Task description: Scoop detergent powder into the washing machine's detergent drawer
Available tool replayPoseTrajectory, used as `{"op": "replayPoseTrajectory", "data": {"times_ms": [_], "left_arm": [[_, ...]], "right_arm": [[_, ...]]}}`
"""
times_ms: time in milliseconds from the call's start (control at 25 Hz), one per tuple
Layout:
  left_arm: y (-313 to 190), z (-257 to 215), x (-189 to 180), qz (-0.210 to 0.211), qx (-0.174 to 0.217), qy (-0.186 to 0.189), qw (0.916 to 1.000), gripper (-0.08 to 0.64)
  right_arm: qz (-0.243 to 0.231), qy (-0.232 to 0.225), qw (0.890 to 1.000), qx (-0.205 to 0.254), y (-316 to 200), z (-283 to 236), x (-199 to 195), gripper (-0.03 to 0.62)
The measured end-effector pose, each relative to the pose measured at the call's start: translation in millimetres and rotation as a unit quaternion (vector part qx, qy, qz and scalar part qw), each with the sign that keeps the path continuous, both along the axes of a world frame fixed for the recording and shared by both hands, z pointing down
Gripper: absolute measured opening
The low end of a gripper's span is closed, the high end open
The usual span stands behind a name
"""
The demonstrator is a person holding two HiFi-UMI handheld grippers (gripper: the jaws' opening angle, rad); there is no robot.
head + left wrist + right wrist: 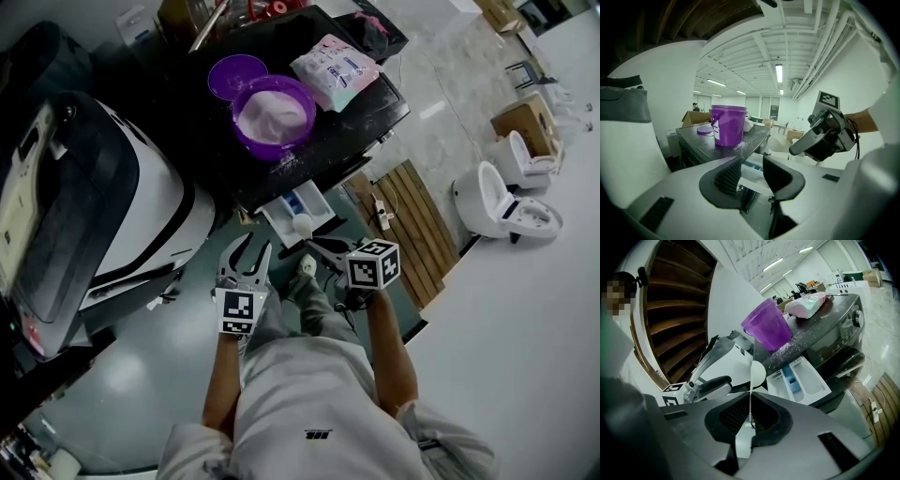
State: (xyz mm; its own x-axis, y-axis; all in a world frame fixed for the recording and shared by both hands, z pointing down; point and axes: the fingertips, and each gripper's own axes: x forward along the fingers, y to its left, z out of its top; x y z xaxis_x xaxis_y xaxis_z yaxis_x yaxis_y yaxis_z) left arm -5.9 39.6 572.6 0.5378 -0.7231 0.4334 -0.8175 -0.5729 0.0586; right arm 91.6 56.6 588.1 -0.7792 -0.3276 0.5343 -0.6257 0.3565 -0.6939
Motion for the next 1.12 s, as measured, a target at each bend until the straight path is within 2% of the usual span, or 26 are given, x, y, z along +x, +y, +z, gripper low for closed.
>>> {"op": "replayPoseTrajectory", "data": {"times_ms": [200,640,1120], "left_arm": [[-1,18,1,-0.013,-0.014,0.000,0.9998,0.156],[-6,41,1,-0.023,-0.034,0.000,0.9991,0.155],[-15,54,2,-0.021,-0.043,0.002,0.9988,0.155]], "right_arm": [[-0.018,0.012,1.000,-0.010,-1,19,0,0.009],[-0.046,0.071,0.996,-0.011,-11,50,0,0.009],[-0.073,0.147,0.986,0.008,-19,72,-3,0.009]]}}
